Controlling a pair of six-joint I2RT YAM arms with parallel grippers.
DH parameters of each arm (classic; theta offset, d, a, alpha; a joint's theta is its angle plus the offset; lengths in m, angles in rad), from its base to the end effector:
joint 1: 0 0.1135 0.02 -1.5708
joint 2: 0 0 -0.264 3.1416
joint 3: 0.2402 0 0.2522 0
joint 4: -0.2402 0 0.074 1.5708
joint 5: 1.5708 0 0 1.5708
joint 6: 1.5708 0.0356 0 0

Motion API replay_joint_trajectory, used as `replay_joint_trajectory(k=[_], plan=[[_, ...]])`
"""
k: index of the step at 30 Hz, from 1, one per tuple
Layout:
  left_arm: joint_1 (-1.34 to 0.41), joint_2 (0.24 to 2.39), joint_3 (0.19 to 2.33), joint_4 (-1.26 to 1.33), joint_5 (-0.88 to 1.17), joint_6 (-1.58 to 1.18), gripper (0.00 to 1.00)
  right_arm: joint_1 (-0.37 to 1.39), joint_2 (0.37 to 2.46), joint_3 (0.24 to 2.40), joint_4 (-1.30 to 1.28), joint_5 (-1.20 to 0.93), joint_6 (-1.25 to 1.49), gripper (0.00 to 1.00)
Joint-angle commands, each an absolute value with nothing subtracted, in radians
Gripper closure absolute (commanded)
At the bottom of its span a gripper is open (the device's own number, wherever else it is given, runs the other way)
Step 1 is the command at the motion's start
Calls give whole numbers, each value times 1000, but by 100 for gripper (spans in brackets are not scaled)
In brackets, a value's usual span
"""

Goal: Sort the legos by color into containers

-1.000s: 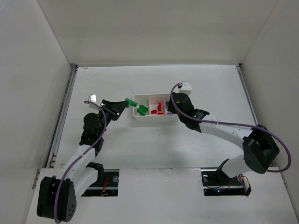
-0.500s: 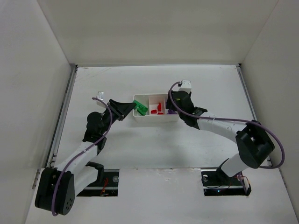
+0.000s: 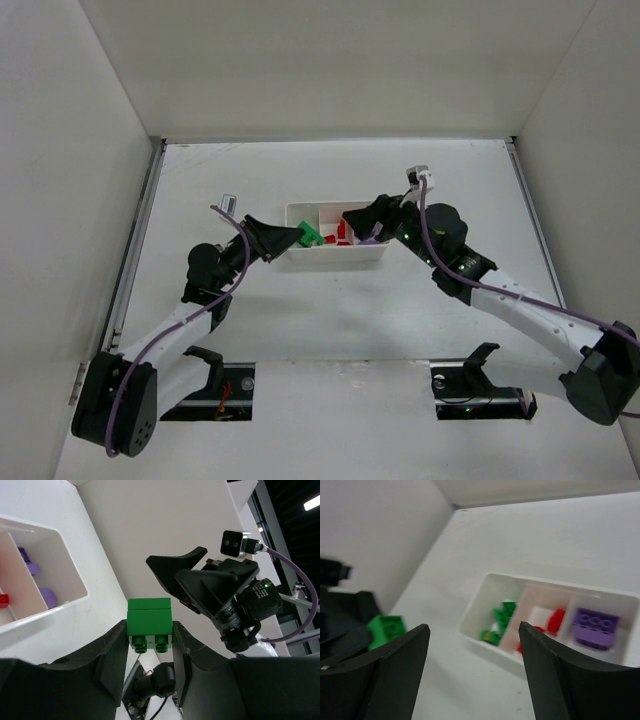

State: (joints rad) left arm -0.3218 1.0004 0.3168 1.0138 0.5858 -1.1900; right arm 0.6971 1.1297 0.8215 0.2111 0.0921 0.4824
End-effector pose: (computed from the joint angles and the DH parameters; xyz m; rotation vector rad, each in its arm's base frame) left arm 0.1867 -0.0830 0.2611 -0.0517 1.4915 -1.6220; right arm 0.2075 0.1694 0.3245 -0.1135 1.7293 0.8074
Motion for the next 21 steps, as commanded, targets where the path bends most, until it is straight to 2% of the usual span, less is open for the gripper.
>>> replay_joint_trajectory(k=[1, 5, 9, 14, 18, 21], plan=[[-329, 948, 313, 1126, 661, -1221, 81, 705, 1121, 770, 401, -300, 610, 19], [-349, 916, 301, 1117, 679, -1235, 81, 722, 1170, 746, 520, -448, 693, 10], [-369, 897, 296, 1105, 686, -1239, 81, 734, 1190, 719, 595, -498, 735, 9], [-377, 893, 290, 1092, 687, -1230, 81, 743, 1210, 690, 698, -589, 802, 16], [-384, 894, 287, 1092, 687, -1224, 81, 745, 1241, 678, 745, -601, 841, 32], [-390, 894, 285, 1092, 687, -1223, 81, 745, 1285, 690, 759, -624, 867, 40]])
